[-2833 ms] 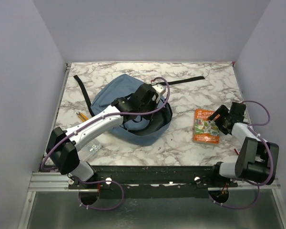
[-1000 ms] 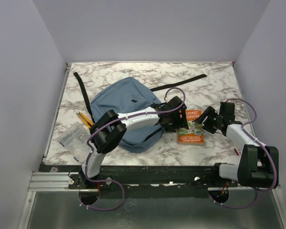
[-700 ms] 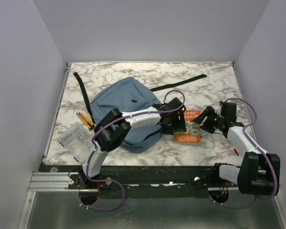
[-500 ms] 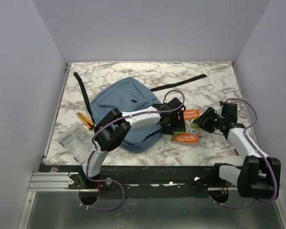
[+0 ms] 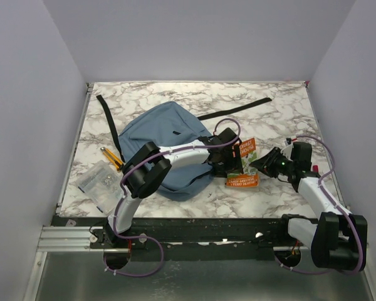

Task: Pack the student bag
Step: Pick up the book from the center of the board.

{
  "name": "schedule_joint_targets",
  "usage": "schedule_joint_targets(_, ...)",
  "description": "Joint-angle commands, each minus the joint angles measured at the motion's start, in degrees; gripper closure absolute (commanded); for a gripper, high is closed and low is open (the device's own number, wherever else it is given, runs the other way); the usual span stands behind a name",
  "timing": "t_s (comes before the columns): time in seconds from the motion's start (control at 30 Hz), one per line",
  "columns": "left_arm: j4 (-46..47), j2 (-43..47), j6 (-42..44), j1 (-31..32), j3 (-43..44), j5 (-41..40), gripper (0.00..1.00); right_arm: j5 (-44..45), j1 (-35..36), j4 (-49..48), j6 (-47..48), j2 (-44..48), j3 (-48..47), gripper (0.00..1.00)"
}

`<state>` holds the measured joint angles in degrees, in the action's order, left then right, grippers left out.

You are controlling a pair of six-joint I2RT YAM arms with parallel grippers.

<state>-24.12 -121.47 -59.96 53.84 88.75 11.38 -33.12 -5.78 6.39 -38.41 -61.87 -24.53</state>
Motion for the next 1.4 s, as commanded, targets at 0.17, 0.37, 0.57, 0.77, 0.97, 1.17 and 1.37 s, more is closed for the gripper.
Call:
schedule_joint_targets(0.17, 6.6, 3.7, 2.2, 0.7, -4.6, 0.8, 0.26, -2.5, 0.7, 1.0, 2.1, -2.4, 0.4, 0.99)
schedule_joint_targets(0.37, 12.6, 10.7, 6.0, 0.7, -9.8, -0.5, 0.24, 0.2, 0.7, 5.5, 3.8, -0.4, -2.9, 0.99)
schedule_joint_targets(0.57, 16.1, 17.6, 12.2, 0.6, -11.9, 3.2, 0.21, 4.3, 0.8, 13.5, 5.5, 1.5, -9.2, 0.99)
schedule_joint_targets(0.77, 16.8, 27.0, 15.9, -0.1, -14.4, 3.3, 0.21, 2.6, 0.8, 19.4, 4.9, 3.6, -17.1, 1.00)
schedule_joint_targets(0.97, 17.8, 35.7, 15.3, -5.8, -17.9, 7.2, 0.20, -3.5, 0.8, 22.7, 2.1, 4.2, -26.3, 0.99)
schedule_joint_targets(1.17, 21.9, 40.4, 10.9, -14.4, -23.4, 20.9, 0.17, -12.9, 0.8, 19.5, -3.7, 4.8, -32.7, 0.99)
schedule_joint_targets(1.37, 29.2, 39.9, 6.2, -17.5, -25.6, 33.4, 0.15, -24.3, 0.7, 7.5, -13.2, 5.9, -33.6, 0.99)
